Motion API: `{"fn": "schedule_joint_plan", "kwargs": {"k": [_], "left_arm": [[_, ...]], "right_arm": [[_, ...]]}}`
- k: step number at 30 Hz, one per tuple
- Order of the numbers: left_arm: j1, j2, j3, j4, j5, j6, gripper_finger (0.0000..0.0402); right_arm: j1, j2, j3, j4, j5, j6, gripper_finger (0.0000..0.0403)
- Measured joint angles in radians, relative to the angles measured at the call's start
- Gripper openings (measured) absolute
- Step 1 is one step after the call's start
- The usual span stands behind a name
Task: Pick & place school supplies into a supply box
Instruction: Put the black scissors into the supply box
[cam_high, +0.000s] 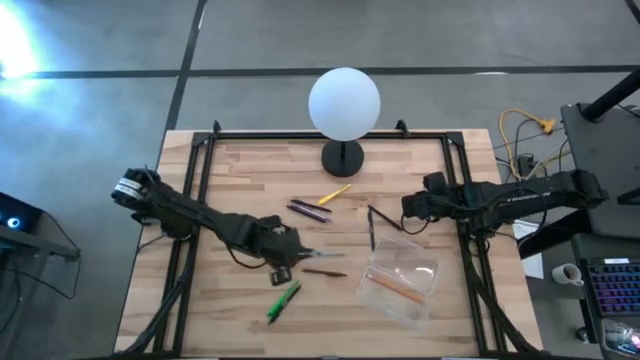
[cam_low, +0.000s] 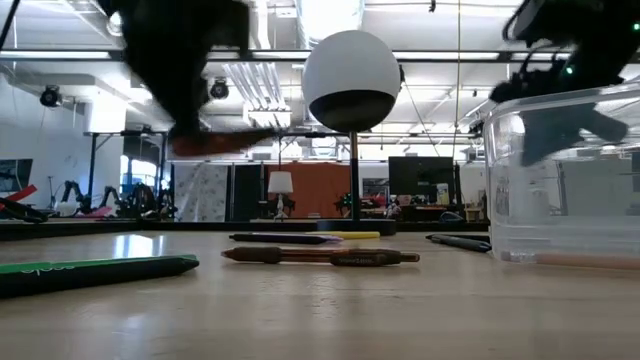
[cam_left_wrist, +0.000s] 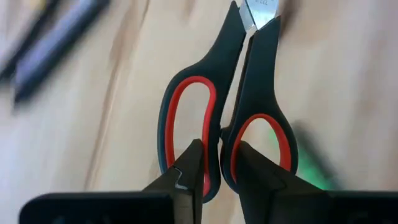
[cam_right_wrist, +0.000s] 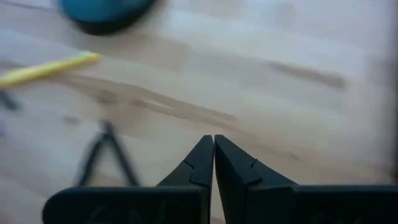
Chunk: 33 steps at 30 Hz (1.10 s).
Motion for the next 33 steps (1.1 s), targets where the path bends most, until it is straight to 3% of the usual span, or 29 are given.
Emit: {"fn": "schedule_joint_plan", "kwargs": {"k": [4,8,11,16,20,28,33], "left_arm": [[0.018,0.089,0.205,0.047,-0.006,0.213,0.005],[0.064,0.273,0.438,0.053,0.008,0.43,0.005],[0.103,0.432,0.641,0.079,0.084,0.559,0.005],[0.13,0.683,0.988,0.054,0.178,0.666,0.005],[0.129,0.837,1.195,-0.014,0.246,0.676,0.005],[0.125,0.814,0.994,0.072,0.437,0.429,0.005],[0.099,0.812,0.879,-0.028,0.502,0.356,0.005]], "right_arm": [[0.058,0.001,0.025,0.144,0.007,-0.159,0.0009],[0.1,0.0,0.057,0.166,0.063,-0.165,0.0009],[0.117,-0.001,0.093,0.108,0.109,-0.141,0.0009],[0.157,-0.017,0.152,0.009,0.156,-0.163,0.0009],[0.202,-0.035,0.17,-0.033,0.159,-0.203,0.0009],[0.275,-0.052,0.159,-0.21,0.162,-0.033,0.0009],[0.28,-0.048,0.138,-0.225,0.155,-0.005,0.0009]]}}
